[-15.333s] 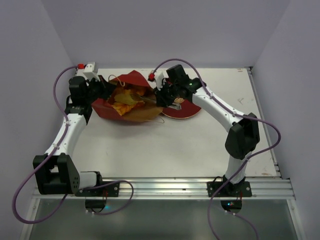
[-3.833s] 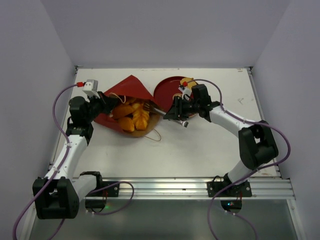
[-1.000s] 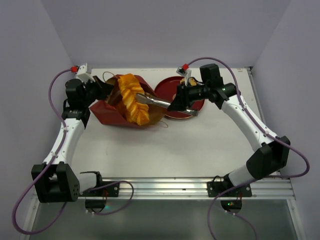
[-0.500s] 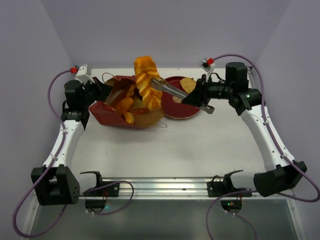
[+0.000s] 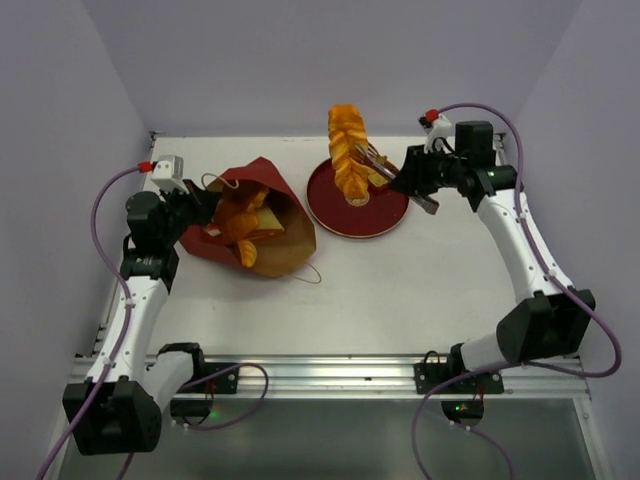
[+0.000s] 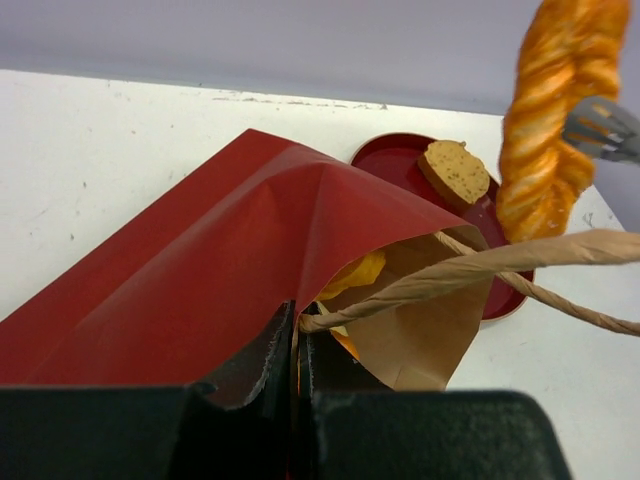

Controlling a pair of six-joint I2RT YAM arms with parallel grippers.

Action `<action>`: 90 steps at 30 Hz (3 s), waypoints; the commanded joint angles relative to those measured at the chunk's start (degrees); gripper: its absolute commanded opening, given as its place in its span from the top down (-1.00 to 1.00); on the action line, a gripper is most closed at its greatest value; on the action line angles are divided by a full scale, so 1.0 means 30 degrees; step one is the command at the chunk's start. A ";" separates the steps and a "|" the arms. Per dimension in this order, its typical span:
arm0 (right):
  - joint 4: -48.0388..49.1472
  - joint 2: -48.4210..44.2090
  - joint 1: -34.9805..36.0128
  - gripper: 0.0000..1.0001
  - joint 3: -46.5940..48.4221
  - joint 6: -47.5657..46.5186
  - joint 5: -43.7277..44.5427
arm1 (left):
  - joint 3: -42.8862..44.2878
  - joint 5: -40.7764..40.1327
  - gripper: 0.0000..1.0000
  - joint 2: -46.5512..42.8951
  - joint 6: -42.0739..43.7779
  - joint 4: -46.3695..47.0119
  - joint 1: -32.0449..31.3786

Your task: Take the fake bread out of the paper bag

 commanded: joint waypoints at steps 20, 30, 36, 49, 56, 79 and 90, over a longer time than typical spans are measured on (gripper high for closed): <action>-0.5273 0.8704 0.1175 0.97 0.4959 -0.4633 -0.0507 | -0.1612 -0.1531 0.84 -0.1480 0.1859 0.1911 0.0141; -0.5393 1.0582 0.1351 0.57 0.6892 -0.4545 0.0609 | -0.1641 -0.1473 0.83 -0.1304 0.1771 0.1970 0.0141; -0.5510 1.1433 0.1322 0.25 0.7920 -0.4809 0.0667 | -0.1612 -0.1443 0.84 -0.1217 0.1770 0.1999 0.0141; -0.5363 1.2195 0.1351 -0.08 0.9005 -0.4897 0.1018 | -0.1671 -0.1297 0.83 -0.1041 0.1624 0.2117 0.0141; -0.4749 1.1553 0.1263 -0.07 0.8596 -0.4897 0.1458 | -0.1700 -0.1326 0.83 -0.1070 0.1624 0.2117 0.0141; -0.1995 0.0365 0.2258 0.10 0.0017 -0.6449 -0.1644 | -0.1700 -0.0769 0.83 -0.0601 0.0863 0.2410 0.0171; -0.3577 -0.2835 0.7411 0.14 -0.1279 -0.6716 -0.3817 | -0.0384 -0.0418 0.83 0.0570 -0.0484 0.2380 0.0200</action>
